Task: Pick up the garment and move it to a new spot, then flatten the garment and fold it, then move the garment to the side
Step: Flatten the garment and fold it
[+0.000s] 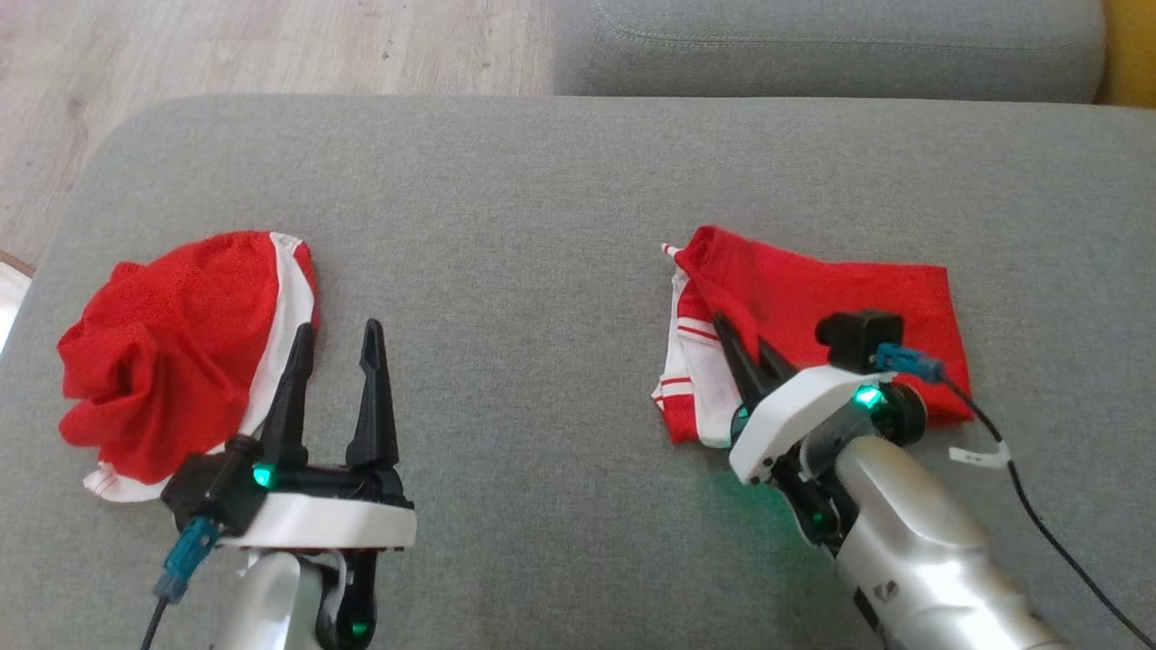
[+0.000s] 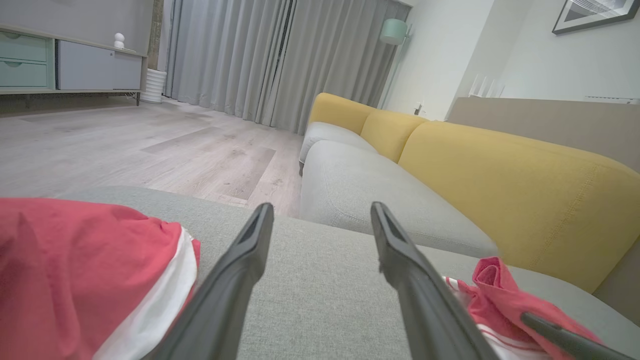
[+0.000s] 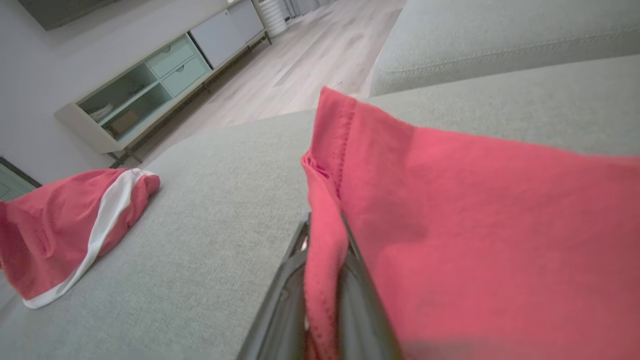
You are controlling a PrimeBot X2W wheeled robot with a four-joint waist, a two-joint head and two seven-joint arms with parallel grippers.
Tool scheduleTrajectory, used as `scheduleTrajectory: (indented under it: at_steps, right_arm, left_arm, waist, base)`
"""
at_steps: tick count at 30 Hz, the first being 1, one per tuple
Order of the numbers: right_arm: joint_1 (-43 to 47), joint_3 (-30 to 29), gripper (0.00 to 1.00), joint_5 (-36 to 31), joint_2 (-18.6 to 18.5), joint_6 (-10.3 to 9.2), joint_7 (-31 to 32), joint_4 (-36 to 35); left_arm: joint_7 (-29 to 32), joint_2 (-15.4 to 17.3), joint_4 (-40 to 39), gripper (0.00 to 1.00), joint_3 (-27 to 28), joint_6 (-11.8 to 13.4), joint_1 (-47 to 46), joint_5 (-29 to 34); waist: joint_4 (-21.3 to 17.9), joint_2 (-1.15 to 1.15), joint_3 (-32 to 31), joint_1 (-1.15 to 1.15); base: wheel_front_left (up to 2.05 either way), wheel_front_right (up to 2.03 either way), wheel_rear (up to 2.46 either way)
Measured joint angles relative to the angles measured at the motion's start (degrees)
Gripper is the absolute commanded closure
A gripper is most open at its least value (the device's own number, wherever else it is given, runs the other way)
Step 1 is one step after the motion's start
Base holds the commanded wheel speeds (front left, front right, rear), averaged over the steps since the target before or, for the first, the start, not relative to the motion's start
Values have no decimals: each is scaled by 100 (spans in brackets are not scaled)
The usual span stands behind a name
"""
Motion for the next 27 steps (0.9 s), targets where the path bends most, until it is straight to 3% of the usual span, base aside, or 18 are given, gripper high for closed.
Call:
scheduleTrajectory:
  at_steps: [1, 2, 3, 8, 12, 20, 27]
  right_arm:
    - [1, 67, 100, 41, 0, 0, 1, 57]
    - [4, 158, 33, 99, -2, 0, 0, 67]
    - [14, 269, 0, 258, -9, 0, 8, 15]
    - [11, 937, 0, 925, -10, 0, -88, -483]
    - [-114, 795, 0, 856, -7, 0, -386, -298]
    - [-569, -666, 0, -739, -22, 0, -659, 241]
    - [166, -2267, 0, -2019, -211, 0, -675, -880]
  left_arm:
    - [0, 0, 5, 0, -3, 0, -1, 0]
    - [0, 0, 12, 0, -5, 0, -1, -1]
    - [0, 0, 21, 0, -9, 0, -2, -1]
    - [0, 0, 53, 0, -7, 1, -1, -1]
    - [0, 0, 49, 0, -1, 1, -1, -1]
    - [0, 0, -146, 0, 59, 0, 30, 36]
    - [0, 0, -245, 0, 71, 1, 109, 120]
  waist:
    - [10, 0, 8, 0]
    - [15, 0, 15, 0]
    - [18, 0, 20, 0]
    - [-92, 0, -6, 0]
    - [-224, 0, -58, 0]
    - [-597, 0, -153, 0]
    - [-892, 0, -183, 0]
  base:
    - [0, 0, 0]
    - [0, 0, 0]
    - [0, 0, 0]
    - [0, 0, 0]
    - [0, 0, 0]
    - [0, 0, 0]
    - [0, 0, 0]
